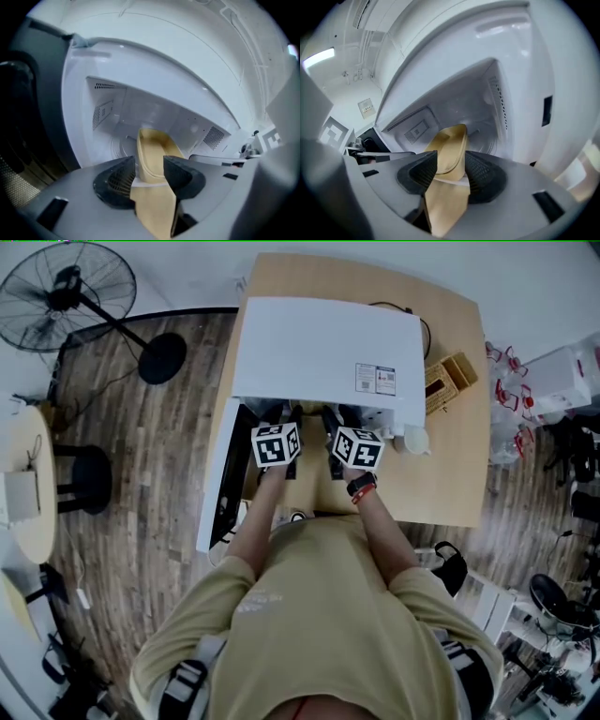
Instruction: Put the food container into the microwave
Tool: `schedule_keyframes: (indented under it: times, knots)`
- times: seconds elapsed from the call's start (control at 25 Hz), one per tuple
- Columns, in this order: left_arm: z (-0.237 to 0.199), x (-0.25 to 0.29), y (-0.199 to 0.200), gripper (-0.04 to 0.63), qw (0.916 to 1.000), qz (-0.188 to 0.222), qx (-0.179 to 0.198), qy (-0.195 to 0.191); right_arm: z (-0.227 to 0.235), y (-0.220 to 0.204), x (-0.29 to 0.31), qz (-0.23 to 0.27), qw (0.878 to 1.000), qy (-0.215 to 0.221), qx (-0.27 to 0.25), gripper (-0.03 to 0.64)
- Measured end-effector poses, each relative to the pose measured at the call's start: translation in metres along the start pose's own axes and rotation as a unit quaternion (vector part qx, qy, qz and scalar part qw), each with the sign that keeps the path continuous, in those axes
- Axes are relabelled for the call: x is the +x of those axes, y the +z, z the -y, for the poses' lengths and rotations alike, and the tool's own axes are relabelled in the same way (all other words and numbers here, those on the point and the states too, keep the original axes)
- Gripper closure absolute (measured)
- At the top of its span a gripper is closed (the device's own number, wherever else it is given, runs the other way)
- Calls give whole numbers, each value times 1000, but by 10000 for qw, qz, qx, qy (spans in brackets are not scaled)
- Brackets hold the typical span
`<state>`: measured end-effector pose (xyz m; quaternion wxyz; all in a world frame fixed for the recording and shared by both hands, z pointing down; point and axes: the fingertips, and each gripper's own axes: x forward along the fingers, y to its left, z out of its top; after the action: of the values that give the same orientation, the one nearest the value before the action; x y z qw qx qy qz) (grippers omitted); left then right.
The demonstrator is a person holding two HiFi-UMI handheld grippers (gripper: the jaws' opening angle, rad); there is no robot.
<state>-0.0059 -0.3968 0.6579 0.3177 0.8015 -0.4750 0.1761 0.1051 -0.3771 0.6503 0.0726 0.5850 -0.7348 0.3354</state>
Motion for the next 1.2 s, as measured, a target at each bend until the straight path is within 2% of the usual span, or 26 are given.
schedule_keyframes:
  times: [0.2, 0.44, 0.68, 0.96, 1.2]
  knots:
    - [10, -26, -4, 405, 9997, 192, 130, 36, -7, -4, -27, 138, 9999, 47, -86, 425]
    - [26, -60, -9, 413, 9980, 514, 367, -18, -21, -6, -62, 369, 9983, 27, -449, 440]
    - [34, -95, -9, 486, 9941, 945, 528, 39, -32, 1, -96, 724, 9946, -49, -739, 471]
    - [37, -134, -6, 536, 9874, 1432, 661, 98, -46, 4, -130, 1005, 9897, -128, -1009, 514]
    - [53, -154, 0, 565, 9793, 1754, 1006, -101, -52, 11, -150, 1282, 9847, -216, -1159, 563]
